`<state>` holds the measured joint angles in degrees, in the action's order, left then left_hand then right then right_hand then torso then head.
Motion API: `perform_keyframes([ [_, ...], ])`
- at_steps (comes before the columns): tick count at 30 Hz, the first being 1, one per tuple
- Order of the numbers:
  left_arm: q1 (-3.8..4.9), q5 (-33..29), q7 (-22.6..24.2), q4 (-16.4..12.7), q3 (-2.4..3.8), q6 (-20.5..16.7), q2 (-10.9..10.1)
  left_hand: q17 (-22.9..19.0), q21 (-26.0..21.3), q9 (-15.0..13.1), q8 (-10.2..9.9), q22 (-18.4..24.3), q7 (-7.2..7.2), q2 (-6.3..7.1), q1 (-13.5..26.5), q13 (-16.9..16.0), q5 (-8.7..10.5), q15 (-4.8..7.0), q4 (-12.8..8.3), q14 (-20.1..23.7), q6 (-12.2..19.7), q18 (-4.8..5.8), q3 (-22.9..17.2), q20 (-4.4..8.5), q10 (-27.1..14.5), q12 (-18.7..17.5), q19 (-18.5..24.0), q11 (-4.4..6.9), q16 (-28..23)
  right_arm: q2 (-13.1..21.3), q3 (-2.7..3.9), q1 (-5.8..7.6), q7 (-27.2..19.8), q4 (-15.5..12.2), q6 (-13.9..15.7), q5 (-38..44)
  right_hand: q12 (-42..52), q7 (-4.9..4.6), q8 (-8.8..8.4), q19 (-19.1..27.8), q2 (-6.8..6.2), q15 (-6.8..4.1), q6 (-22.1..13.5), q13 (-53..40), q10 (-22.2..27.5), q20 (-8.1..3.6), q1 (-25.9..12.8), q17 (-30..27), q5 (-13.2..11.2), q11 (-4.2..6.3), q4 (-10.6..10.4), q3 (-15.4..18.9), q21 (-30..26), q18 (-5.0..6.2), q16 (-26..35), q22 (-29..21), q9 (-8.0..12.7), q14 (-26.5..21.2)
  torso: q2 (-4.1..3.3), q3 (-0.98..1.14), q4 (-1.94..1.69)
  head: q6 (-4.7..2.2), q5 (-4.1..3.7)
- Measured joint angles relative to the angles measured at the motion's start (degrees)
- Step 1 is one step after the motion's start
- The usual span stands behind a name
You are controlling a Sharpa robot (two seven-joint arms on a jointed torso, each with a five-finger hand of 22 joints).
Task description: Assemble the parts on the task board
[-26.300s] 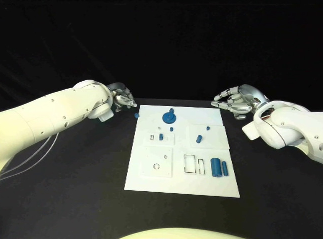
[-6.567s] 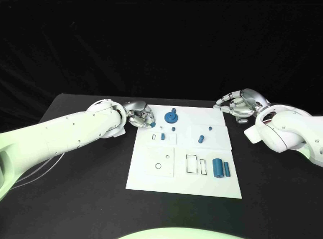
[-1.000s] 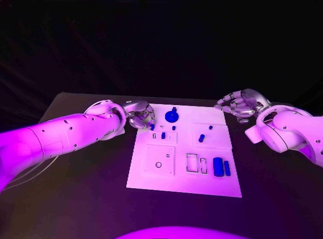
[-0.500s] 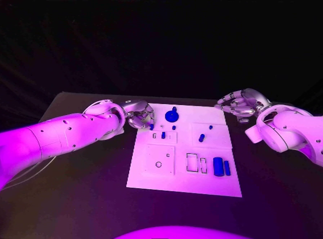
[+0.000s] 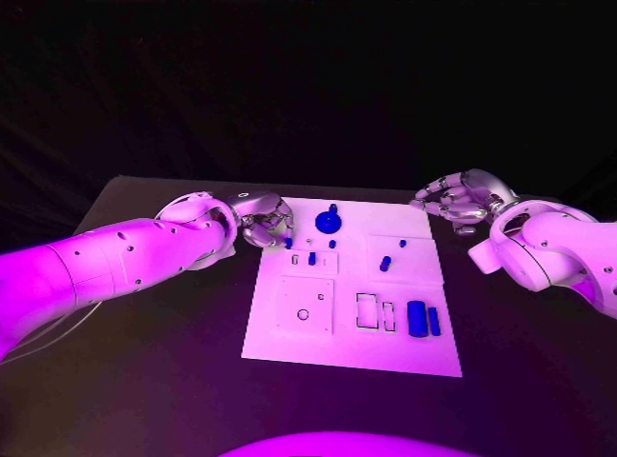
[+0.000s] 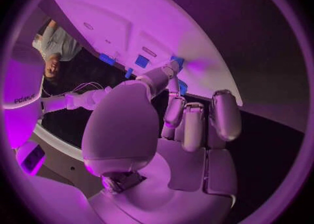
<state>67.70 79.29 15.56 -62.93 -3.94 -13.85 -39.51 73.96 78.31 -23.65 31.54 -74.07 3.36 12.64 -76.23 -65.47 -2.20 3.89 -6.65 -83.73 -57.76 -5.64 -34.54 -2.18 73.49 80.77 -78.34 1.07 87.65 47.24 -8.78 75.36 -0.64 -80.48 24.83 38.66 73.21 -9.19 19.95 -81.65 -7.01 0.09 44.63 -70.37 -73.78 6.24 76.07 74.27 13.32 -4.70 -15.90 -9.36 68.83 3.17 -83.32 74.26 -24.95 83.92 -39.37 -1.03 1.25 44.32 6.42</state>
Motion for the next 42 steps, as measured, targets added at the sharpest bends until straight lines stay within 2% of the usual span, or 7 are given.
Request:
perform_keyframes([
  [11, -0.35, 0.0, 1.2, -0.7, -0.01, -1.2, -0.8, 0.0, 0.0, -0.6, 0.3, 0.0, -0.09, 0.00, 0.0, 0.0, 0.00, 0.00, 0.0, 0.0, -0.1, 0.01, 0.0, 0.00, 0.0, 0.0, 0.0, -0.03, 0.0, 0.0, 0.00, -0.04, 0.0, 0.0, 0.0, 0.0, 0.0, 0.00, 0.00, 0.0, 0.00, 0.00, 0.0, 0.0, 0.0, 0.00, 0.0, 0.0, 0.0, 0.00, 0.0, 0.0, 0.0, 0.00, 0.0, 0.0, 0.0, 0.0, 0.02, 0.01, -0.01, -0.04, 0.00],
  [30, -0.51, 0.1, 1.1, -1.0, 0.07, -0.5, -1.2, 0.0, 0.0, -2.1, 0.7, 0.0, -0.10, 0.00, 0.0, 0.1, 0.00, 0.00, 0.0, 0.0, -0.1, 0.00, 0.0, 0.00, 0.0, 0.0, 0.0, -0.03, 0.0, 0.1, 0.00, -0.08, 0.0, 0.0, 0.0, 0.0, 0.0, 0.00, 0.00, 0.0, 0.00, 0.00, 0.0, 0.0, 0.0, 0.00, 0.0, 0.0, 0.0, 0.00, 0.0, 0.0, 0.0, 0.00, 0.0, 0.0, 0.0, 0.0, -0.02, 0.02, 0.00, -0.06, 0.01],
  [32, -0.54, 0.1, 1.2, -1.0, 0.07, -0.7, -1.2, 0.0, 0.0, -2.2, 0.7, 0.0, -0.09, 0.00, 0.0, 2.2, 0.00, 0.00, 0.0, 0.0, -0.1, 0.00, 0.0, 0.00, 0.0, -0.1, 0.0, -0.03, 0.0, 0.1, 0.00, -0.09, 0.0, 0.0, 0.0, 0.0, 0.0, 0.00, 0.00, 0.0, 0.00, 0.00, 0.0, 0.0, 0.0, 0.00, 0.0, 0.0, 0.0, 0.00, 0.0, 0.0, 0.0, 0.00, 0.0, 0.0, 0.0, 0.0, -0.02, 0.02, 0.00, -0.05, 0.01],
  [36, -0.62, 0.0, 1.3, -0.9, 0.03, -1.0, -1.2, 0.0, 0.0, -2.8, 0.6, 0.0, 0.42, 0.01, 0.0, 3.0, -0.01, 0.00, 0.0, 0.0, 1.9, 0.00, 0.0, 0.00, -2.2, -0.8, 0.0, 0.13, 0.0, 0.1, 0.00, -0.09, 0.0, 0.0, 0.0, 0.0, 0.0, 0.00, 0.00, 0.0, 0.00, 0.00, 0.0, 0.0, 0.0, 0.00, 0.0, 0.0, 0.0, 0.00, 0.0, 0.0, 0.0, 0.00, 0.0, 0.0, 0.0, 0.0, -0.02, 0.02, 0.00, -0.05, 0.01],
  [40, -0.68, -0.3, 1.5, -0.9, 0.01, -1.1, -1.2, 0.0, 0.0, -2.9, 0.6, 0.0, 0.83, 0.21, -0.2, 3.5, -0.01, -0.01, 0.0, 0.0, 2.7, 0.01, 0.0, 0.00, -2.3, -0.8, 0.0, 0.10, 0.0, 0.1, 0.00, -0.10, 0.0, 0.0, 0.0, 0.0, 0.0, 0.00, 0.00, 0.0, 0.00, 0.00, 0.0, 0.0, 0.0, 0.00, 0.0, 0.0, 0.0, 0.00, 0.0, 0.0, 0.0, 0.00, 0.0, 0.0, 0.0, 0.0, -0.02, 0.03, 0.01, -0.04, 0.03],
  [41, -0.69, -0.3, 1.5, -0.9, 0.00, -1.2, -1.2, 0.0, 0.0, -2.9, 0.4, 0.0, 1.03, 0.21, -0.2, 3.5, -0.01, -0.02, 0.0, 0.0, 2.9, 0.00, 0.0, -0.01, -2.9, -0.8, 0.0, -0.46, 0.0, 0.1, 0.00, -0.10, 0.0, 0.0, 0.0, 0.0, 0.0, 0.00, 0.00, 0.0, 0.00, 0.00, 0.0, 0.0, 0.0, 0.00, 0.0, 0.0, 0.0, 0.00, 0.0, 0.0, 0.0, 0.00, 0.0, 0.0, 0.0, 0.0, -0.02, 0.03, 0.02, -0.04, 0.03],
  [42, -0.70, -0.5, 1.5, -0.8, -0.01, -1.3, -1.2, 0.0, 0.0, -2.9, 0.2, 0.0, 0.94, 0.21, -0.2, 3.6, -0.01, -0.03, 0.0, 0.0, 3.7, 0.01, 0.0, -0.40, -2.8, -0.8, -0.4, -0.47, 0.0, 0.1, 0.00, -0.11, 0.0, 0.0, 0.0, 0.0, 0.0, 0.00, 0.00, 0.0, 0.00, 0.00, 0.0, 0.0, 0.0, 0.00, 0.0, 0.0, 0.0, 0.00, 0.0, 0.0, 0.0, 0.00, 0.0, 0.0, 0.0, 0.0, -0.02, 0.03, 0.02, -0.04, 0.03],
])
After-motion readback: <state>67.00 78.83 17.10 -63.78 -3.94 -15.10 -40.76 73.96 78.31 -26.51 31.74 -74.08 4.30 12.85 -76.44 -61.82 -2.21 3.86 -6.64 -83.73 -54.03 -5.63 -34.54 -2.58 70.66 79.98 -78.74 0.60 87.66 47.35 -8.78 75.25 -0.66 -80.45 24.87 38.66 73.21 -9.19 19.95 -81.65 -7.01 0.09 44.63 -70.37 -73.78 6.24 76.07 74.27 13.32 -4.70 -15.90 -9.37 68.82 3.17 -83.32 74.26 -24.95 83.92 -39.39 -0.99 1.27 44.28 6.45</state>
